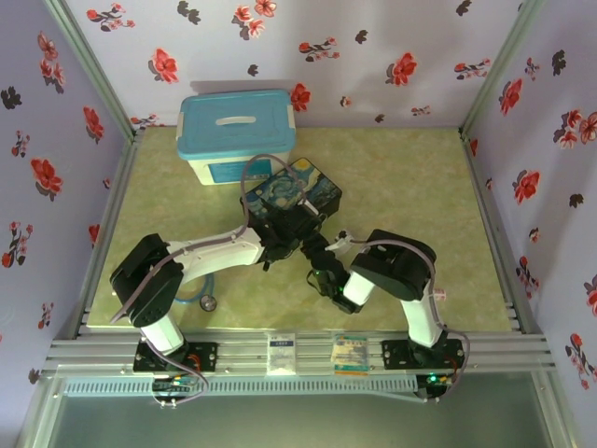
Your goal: Unlock a padlock with a key
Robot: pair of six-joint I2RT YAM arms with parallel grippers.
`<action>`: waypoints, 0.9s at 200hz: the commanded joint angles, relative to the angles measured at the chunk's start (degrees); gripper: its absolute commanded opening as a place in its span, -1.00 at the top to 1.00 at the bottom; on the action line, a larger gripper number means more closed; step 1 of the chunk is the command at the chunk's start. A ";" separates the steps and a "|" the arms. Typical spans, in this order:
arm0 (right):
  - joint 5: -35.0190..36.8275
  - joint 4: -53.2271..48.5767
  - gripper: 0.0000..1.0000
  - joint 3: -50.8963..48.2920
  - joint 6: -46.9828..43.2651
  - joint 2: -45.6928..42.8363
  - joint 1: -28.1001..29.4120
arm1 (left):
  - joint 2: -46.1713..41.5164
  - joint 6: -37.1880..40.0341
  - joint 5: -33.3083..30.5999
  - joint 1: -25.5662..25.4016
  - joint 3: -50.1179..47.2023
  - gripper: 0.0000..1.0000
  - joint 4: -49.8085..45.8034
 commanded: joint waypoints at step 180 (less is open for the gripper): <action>-14.68 2.62 1.00 -7.89 7.11 -7.99 -11.43 | 5.55 0.98 6.15 -0.09 -5.94 -0.13 -15.79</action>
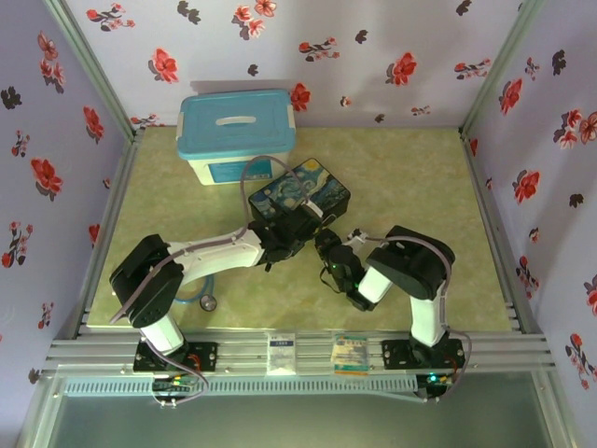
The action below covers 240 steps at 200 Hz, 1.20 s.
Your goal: Unlock a padlock with a key
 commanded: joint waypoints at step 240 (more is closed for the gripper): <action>7.98 2.77 1.00 -9.76 11.42 -6.97 -6.64 | 6.17 0.91 2.16 0.01 -4.93 -0.13 -20.74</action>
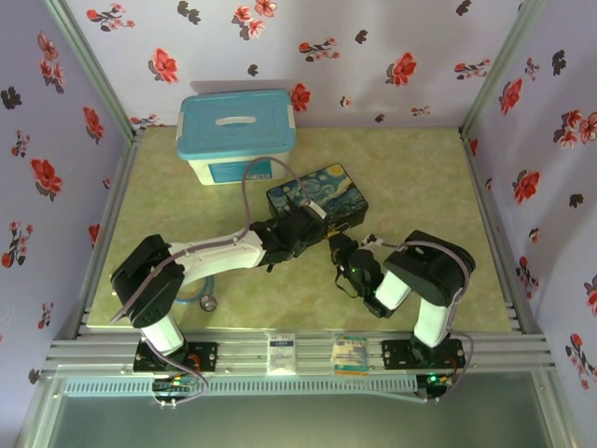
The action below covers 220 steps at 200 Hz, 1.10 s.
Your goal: Unlock a padlock with a key
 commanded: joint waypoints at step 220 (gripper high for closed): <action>9.33 -3.32 1.00 -3.20 -10.68 2.84 -1.65 | 3.71 0.94 5.47 1.38 0.01 -0.15 -21.98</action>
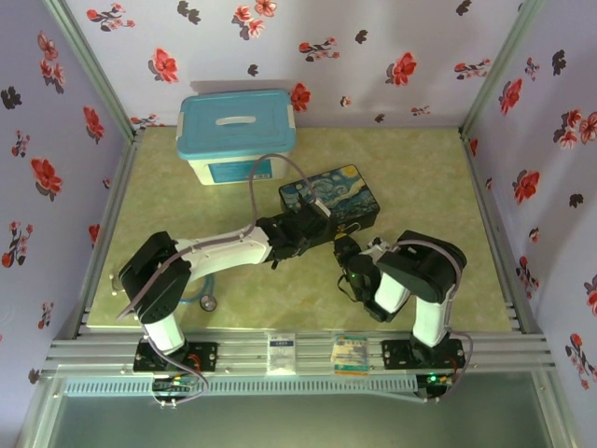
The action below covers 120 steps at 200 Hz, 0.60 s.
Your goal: Unlock a padlock with a key
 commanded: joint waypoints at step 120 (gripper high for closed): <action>-8.06 -3.81 1.00 1.41 2.32 12.01 -1.86 | 16.05 0.55 19.96 7.45 26.64 -0.26 -1.33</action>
